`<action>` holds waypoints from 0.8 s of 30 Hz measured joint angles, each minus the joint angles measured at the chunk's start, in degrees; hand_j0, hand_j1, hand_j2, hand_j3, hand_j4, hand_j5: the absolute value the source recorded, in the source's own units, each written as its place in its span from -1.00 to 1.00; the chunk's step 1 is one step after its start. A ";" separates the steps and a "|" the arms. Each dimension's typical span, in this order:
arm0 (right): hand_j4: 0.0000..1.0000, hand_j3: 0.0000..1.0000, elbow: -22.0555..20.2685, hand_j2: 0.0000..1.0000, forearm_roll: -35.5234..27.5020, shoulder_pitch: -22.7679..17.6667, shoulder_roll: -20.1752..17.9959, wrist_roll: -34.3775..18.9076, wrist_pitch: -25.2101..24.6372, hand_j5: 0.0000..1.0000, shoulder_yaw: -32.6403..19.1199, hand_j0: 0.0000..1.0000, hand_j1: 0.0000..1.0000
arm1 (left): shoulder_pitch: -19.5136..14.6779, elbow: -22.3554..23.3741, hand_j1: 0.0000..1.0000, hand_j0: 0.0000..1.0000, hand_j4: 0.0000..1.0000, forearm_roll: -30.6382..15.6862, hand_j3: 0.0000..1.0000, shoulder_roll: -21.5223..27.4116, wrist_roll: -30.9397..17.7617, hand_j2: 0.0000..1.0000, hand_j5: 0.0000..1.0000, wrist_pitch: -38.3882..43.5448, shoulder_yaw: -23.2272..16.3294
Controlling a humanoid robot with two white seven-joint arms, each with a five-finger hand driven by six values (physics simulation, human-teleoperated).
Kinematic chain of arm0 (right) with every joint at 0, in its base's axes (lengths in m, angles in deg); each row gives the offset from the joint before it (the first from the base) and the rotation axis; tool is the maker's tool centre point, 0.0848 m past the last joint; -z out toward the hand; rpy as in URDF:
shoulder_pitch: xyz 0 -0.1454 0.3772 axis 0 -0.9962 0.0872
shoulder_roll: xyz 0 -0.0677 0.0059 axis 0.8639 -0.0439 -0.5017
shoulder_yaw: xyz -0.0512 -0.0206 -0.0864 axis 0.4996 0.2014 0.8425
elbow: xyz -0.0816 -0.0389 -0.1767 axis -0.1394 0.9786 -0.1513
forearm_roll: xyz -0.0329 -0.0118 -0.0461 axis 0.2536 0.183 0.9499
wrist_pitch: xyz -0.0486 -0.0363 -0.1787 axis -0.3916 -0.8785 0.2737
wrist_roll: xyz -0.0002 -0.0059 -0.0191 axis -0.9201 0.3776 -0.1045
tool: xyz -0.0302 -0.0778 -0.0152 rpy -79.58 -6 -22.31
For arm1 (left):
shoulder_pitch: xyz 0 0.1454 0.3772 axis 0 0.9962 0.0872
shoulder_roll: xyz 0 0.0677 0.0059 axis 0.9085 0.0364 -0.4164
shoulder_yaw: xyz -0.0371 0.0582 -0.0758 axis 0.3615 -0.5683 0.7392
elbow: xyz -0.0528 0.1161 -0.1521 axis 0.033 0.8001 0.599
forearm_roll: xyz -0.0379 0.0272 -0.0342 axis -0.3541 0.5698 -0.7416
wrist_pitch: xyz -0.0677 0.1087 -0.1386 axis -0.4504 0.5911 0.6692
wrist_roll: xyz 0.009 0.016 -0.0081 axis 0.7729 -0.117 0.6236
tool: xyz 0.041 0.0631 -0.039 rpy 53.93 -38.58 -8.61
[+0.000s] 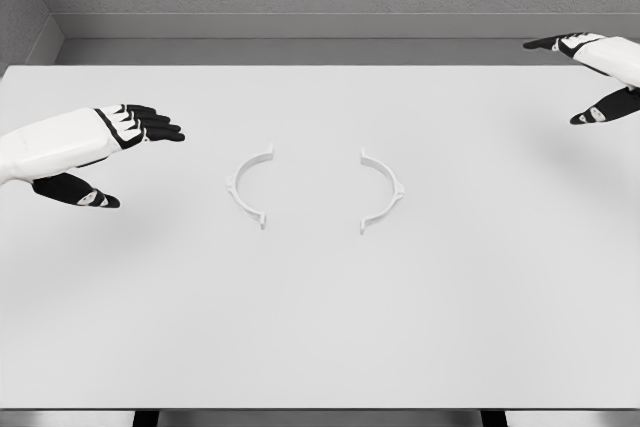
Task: Assemble PVC drainage pipe clamps
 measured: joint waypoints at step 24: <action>1.00 1.00 0.13 1.00 0.55 -0.70 15.61 -5.14 0.02 1.00 8.72 1.00 1.00 | -8.97 10.84 1.00 1.00 1.00 14.06 1.00 -18.21 -5.46 1.00 1.00 -0.02 -0.50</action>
